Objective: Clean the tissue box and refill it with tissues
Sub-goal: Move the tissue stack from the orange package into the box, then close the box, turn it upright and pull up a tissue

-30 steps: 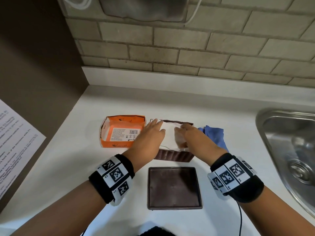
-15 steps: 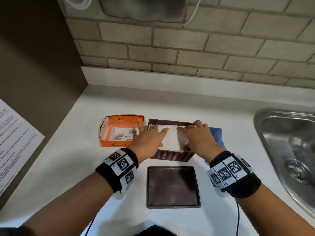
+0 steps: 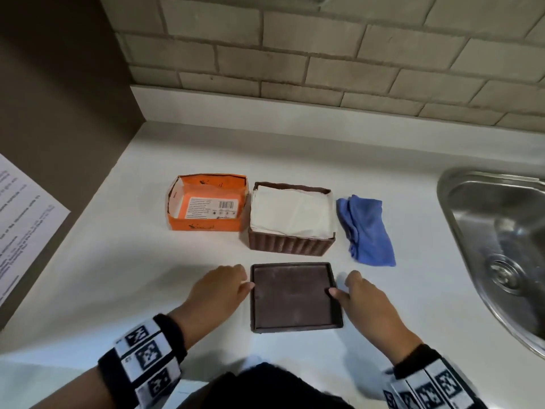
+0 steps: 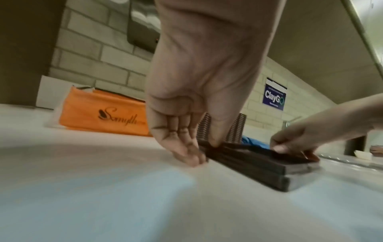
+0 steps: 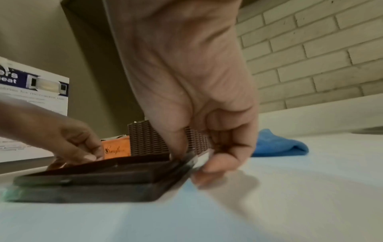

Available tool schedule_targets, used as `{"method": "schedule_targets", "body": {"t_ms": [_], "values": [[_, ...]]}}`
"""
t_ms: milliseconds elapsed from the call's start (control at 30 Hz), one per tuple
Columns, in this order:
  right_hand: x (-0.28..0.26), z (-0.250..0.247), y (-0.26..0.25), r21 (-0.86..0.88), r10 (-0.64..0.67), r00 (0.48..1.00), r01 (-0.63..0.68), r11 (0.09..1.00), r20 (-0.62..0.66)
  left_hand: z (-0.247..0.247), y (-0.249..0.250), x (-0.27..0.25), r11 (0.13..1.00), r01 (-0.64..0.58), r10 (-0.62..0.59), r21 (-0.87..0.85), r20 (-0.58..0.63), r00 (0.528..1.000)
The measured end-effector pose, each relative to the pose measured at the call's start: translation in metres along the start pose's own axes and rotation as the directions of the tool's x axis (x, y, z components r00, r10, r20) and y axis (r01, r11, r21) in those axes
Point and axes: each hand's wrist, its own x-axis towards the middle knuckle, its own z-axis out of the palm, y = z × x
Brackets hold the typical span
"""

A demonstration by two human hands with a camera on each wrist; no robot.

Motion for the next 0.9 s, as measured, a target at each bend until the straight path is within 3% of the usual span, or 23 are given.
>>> {"method": "schedule_targets", "body": {"t_ms": [167, 233, 400, 467, 533, 633, 700, 800, 900], "values": [[-0.005, 0.0, 0.001, 0.046, -0.02, 0.987, 0.013, 0.999, 0.158, 0.004, 0.013, -0.01, 0.996, -0.011, 0.018, -0.087, 0.073, 0.997], [-0.015, -0.012, 0.005, 0.21, -0.024, 0.977, -0.021, 0.977, 0.211, -0.006, 0.012, -0.017, 0.976, -0.002, 0.025, -0.217, 0.1, 0.995], [-0.051, -0.063, 0.005, 0.658, -0.178, 0.961, -0.006, 0.753, 0.213, -0.043, 0.011, -0.046, 0.862, -0.041, 0.084, -0.505, 0.064, 0.994], [-0.059, -0.085, 0.003, 0.778, -0.253, 0.956, 0.045, 0.627, 0.148, -0.062, 0.014, -0.053, 0.845, -0.096, 0.102, -0.525, -0.019, 0.995], [-0.062, -0.103, -0.001, 0.84, -0.308, 0.951, 0.173, 0.514, -0.008, -0.083, 0.018, -0.053, 0.804, -0.177, 0.093, -0.568, -0.173, 0.981], [-0.051, -0.12, -0.013, 0.88, -0.279, 0.928, 0.337, 0.335, -0.249, -0.108, 0.025, -0.039, 0.721, -0.337, 0.064, -0.605, -0.427, 0.902], [-0.034, -0.123, -0.026, 0.879, -0.185, 0.919, 0.389, 0.276, -0.349, -0.117, 0.03, -0.02, 0.708, -0.442, 0.084, -0.55, -0.557, 0.826], [-0.003, -0.117, -0.042, 0.891, -0.064, 0.924, 0.382, 0.247, -0.378, -0.111, 0.026, 0.022, 0.763, -0.488, 0.115, -0.424, -0.654, 0.748], [0.029, -0.1, -0.041, 0.86, 0.007, 0.933, 0.329, 0.39, -0.36, -0.096, 0.019, 0.055, 0.791, -0.478, 0.158, -0.383, -0.626, 0.764]]}}
